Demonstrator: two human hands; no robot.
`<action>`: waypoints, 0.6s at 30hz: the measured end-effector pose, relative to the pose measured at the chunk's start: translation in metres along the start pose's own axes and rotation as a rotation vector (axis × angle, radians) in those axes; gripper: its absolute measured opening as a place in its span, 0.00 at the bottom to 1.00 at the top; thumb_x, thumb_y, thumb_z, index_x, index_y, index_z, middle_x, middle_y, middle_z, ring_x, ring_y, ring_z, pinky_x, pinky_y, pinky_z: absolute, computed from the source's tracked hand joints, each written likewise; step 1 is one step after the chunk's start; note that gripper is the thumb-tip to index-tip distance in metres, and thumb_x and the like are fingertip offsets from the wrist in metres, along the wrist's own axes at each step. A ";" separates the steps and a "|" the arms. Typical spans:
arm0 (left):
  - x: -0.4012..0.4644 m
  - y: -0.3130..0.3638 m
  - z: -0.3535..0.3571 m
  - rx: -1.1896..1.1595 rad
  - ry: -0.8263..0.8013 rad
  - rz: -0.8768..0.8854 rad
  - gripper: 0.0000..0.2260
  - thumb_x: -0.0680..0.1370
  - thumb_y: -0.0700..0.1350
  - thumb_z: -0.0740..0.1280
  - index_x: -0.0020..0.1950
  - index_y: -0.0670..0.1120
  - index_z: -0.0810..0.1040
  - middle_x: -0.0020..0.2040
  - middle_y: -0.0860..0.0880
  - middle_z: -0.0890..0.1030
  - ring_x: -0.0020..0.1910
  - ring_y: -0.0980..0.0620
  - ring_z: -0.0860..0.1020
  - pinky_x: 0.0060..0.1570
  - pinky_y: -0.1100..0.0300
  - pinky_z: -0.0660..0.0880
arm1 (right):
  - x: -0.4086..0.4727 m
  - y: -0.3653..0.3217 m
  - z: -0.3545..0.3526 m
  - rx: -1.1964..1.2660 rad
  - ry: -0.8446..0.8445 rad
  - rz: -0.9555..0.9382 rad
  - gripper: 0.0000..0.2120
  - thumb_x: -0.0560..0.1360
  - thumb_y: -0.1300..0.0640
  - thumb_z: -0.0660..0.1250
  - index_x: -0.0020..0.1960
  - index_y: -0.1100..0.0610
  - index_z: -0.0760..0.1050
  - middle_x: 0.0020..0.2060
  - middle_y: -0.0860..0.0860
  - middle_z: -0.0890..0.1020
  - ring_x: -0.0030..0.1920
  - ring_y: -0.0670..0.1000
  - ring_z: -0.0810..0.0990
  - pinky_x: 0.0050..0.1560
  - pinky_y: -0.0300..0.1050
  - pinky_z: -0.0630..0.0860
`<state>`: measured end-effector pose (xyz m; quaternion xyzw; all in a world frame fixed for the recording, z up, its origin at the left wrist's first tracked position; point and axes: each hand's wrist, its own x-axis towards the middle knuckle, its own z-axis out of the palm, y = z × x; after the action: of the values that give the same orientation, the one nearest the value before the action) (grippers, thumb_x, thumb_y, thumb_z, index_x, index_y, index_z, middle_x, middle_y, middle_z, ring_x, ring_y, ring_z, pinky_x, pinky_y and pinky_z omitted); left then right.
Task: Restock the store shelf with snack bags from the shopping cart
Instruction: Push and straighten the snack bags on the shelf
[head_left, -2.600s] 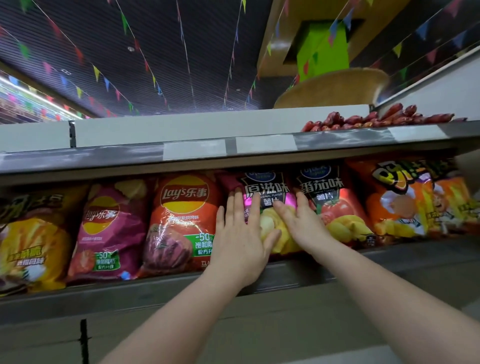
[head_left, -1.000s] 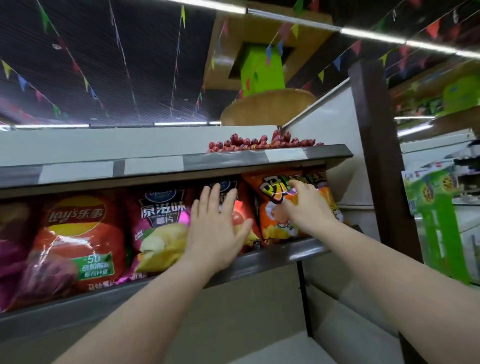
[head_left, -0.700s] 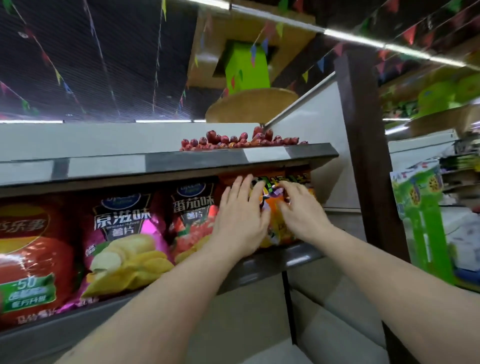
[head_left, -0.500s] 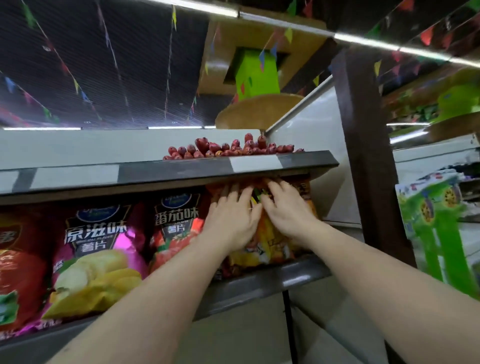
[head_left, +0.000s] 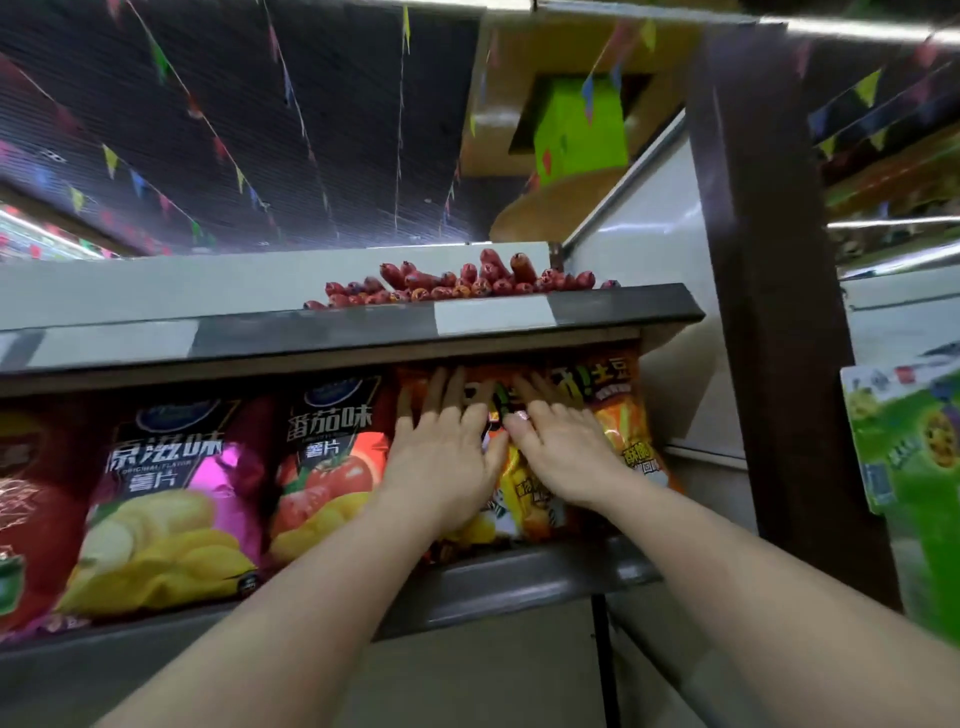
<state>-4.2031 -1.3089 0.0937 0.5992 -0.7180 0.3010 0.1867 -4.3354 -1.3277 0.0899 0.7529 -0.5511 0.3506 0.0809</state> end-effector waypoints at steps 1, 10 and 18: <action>0.000 0.001 -0.002 0.025 0.029 0.004 0.25 0.83 0.56 0.46 0.77 0.47 0.52 0.77 0.43 0.58 0.75 0.44 0.57 0.71 0.47 0.52 | -0.002 0.002 -0.003 0.065 0.019 -0.024 0.21 0.81 0.46 0.49 0.67 0.58 0.65 0.66 0.59 0.70 0.66 0.58 0.67 0.65 0.48 0.60; 0.007 0.016 0.012 0.047 0.340 0.068 0.21 0.74 0.52 0.54 0.50 0.43 0.83 0.41 0.43 0.83 0.38 0.42 0.81 0.40 0.52 0.77 | -0.013 0.027 0.011 -0.170 0.207 0.042 0.38 0.70 0.35 0.32 0.75 0.48 0.53 0.74 0.51 0.58 0.75 0.54 0.49 0.72 0.62 0.38; 0.010 0.019 0.022 -0.005 0.246 0.013 0.23 0.76 0.55 0.50 0.48 0.45 0.82 0.39 0.43 0.83 0.37 0.43 0.80 0.38 0.51 0.74 | -0.007 0.031 0.022 -0.241 0.176 0.090 0.41 0.69 0.34 0.28 0.69 0.49 0.64 0.71 0.52 0.64 0.74 0.55 0.53 0.72 0.60 0.41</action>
<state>-4.2219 -1.3286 0.0795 0.5525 -0.6943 0.3717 0.2731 -4.3541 -1.3454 0.0610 0.6784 -0.6133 0.3499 0.2030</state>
